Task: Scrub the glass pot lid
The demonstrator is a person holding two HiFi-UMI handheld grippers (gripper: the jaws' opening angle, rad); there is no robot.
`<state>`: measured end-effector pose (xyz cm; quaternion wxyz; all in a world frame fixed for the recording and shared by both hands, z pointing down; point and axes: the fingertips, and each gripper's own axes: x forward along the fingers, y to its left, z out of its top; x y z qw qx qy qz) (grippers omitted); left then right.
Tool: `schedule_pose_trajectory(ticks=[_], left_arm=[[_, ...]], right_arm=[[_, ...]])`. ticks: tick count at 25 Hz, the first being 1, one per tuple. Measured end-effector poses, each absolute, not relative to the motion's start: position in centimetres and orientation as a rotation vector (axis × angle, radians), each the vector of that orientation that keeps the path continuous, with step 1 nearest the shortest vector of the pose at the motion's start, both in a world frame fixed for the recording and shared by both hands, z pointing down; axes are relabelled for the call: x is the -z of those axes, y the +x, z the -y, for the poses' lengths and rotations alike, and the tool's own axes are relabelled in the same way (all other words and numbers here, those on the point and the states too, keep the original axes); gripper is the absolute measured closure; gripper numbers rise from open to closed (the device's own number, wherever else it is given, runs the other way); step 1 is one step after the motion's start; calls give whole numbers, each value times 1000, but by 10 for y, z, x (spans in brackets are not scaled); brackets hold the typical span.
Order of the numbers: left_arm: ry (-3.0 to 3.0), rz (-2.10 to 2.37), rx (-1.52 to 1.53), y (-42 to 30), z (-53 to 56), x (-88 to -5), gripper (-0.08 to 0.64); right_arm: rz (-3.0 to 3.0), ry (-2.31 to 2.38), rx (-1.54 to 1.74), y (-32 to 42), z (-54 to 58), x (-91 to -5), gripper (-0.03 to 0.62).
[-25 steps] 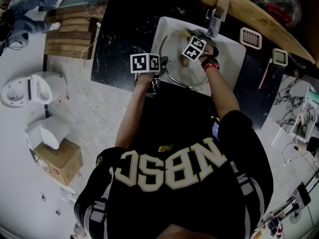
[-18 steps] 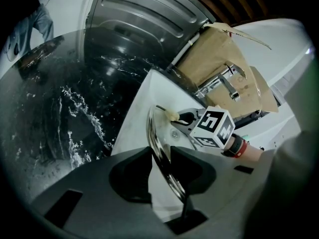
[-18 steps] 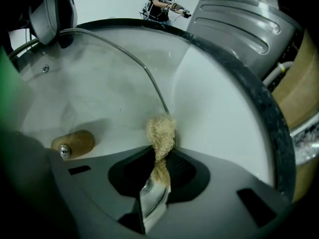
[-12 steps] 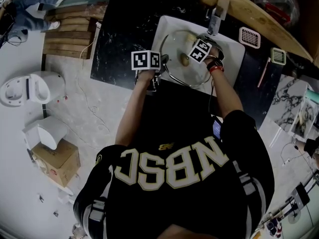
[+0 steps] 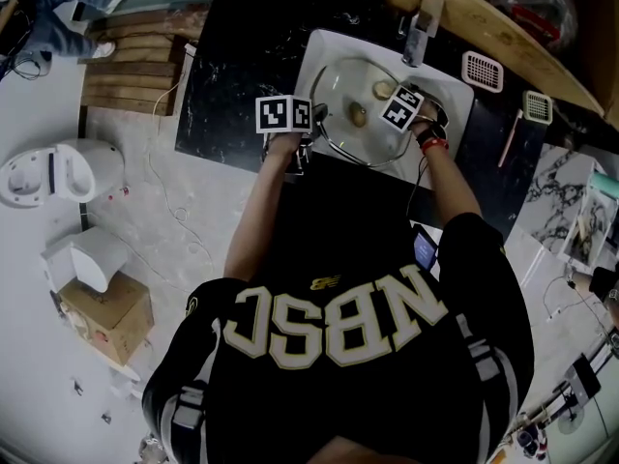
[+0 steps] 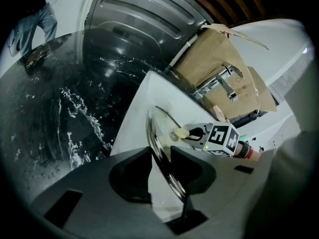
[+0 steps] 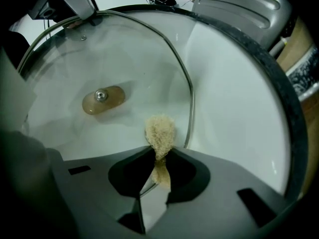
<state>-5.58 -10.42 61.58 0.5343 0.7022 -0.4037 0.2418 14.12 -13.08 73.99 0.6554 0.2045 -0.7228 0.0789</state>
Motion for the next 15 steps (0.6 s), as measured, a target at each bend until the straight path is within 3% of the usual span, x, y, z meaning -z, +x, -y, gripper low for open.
schedule_pose_trajectory(ticks=[15], left_arm=[[1679,951,-589,-57,104,-616,437]], right_arm=[[1618,281,-429,158,66,-725,511]])
